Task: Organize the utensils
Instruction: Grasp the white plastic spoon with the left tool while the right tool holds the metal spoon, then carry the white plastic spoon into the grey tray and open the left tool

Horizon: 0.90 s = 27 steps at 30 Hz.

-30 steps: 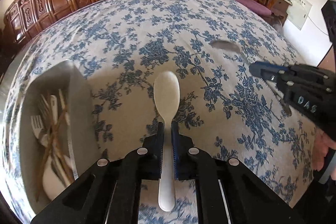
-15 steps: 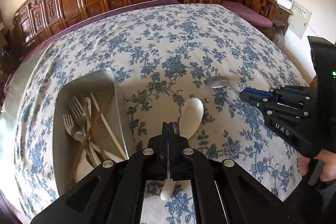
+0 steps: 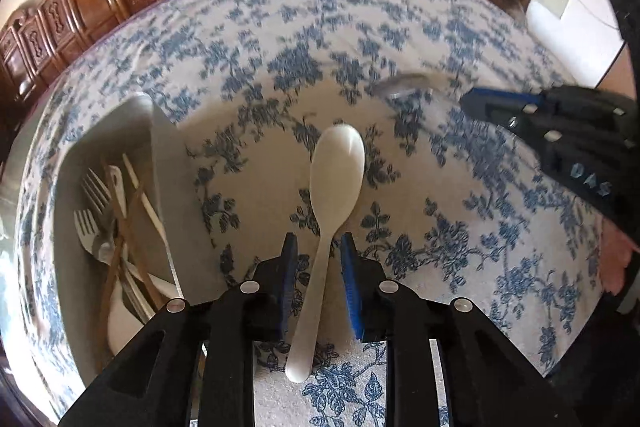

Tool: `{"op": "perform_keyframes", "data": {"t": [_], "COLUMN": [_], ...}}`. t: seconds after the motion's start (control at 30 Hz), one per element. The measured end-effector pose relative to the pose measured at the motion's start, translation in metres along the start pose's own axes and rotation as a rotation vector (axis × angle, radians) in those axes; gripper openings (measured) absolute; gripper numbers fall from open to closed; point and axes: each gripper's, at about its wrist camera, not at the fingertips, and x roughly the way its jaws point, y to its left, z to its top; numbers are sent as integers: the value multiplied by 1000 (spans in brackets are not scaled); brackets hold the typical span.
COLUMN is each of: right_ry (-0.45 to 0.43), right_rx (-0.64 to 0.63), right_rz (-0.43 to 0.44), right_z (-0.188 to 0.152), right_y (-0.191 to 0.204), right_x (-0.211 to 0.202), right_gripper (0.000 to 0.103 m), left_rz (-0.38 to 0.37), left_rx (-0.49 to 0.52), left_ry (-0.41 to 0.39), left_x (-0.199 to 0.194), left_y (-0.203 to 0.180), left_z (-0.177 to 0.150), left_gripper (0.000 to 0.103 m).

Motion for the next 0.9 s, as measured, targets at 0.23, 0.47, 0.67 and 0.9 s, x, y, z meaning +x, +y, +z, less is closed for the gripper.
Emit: {"op": "perform_keyframes", "data": {"t": [0.23, 0.47, 0.67, 0.9], "right_ry": [1, 5, -19, -41], "right_rx": [18, 18, 28, 11], "right_rz": [24, 35, 45, 60], "right_z": [1, 0, 1, 4], "right_y": [-4, -3, 1, 11], "right_x": [-1, -3, -9, -17], "right_gripper": [7, 7, 7, 7], "left_rz": [-5, -16, -13, 11], "left_rx": [29, 33, -7, -38], "left_ry": [42, 35, -48, -106], "left_x": [10, 7, -25, -55], "left_y": [-7, -9, 3, 25], "left_z": [0, -4, -1, 5], "left_gripper": [16, 6, 6, 6]}}
